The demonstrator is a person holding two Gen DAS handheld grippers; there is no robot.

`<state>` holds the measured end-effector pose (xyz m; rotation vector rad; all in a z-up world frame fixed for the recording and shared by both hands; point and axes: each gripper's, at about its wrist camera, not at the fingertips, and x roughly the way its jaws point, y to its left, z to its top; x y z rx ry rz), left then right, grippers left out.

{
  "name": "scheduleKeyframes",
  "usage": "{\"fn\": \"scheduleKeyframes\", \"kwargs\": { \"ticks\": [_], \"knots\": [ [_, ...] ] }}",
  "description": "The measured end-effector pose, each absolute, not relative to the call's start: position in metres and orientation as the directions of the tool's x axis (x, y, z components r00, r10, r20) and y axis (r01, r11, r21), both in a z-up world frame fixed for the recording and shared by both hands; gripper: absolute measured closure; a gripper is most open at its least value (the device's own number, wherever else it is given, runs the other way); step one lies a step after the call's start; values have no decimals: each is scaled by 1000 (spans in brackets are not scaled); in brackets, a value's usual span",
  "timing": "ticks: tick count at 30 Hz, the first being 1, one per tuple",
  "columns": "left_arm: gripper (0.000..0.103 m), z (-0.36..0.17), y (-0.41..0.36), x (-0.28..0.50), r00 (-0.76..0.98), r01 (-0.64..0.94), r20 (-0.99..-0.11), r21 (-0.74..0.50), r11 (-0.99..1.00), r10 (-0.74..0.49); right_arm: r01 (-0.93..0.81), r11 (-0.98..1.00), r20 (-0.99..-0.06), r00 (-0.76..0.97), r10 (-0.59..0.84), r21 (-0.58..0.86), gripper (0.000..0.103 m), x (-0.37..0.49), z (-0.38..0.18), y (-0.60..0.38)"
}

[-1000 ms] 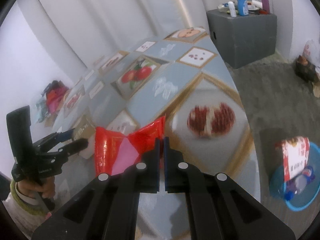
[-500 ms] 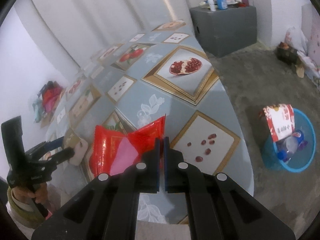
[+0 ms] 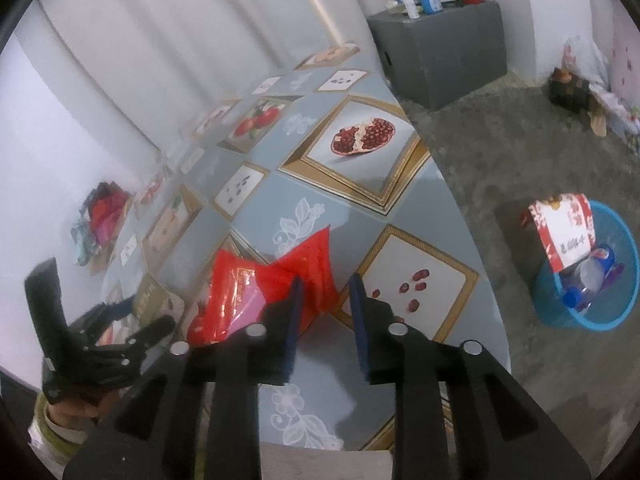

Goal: Collect trash
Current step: 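Hold the tissue pack in left tool and red wrapper in right tool above the table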

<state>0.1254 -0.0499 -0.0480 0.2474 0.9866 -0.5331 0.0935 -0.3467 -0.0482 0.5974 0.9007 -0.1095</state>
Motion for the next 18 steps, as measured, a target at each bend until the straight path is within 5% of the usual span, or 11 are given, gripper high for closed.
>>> {"fn": "scheduleKeyframes", "kwargs": {
  "ticks": [5,18],
  "knots": [
    [19,-50,-51,123,453,529,-839,-20,849,-301,334,817,-750,639,172,471,65,93,-48,-350],
    [27,-51,-56,120,476,527,-833,12,850,-283,338,831,-775,610,165,442,69,98,-57,-343]
  ]
}}
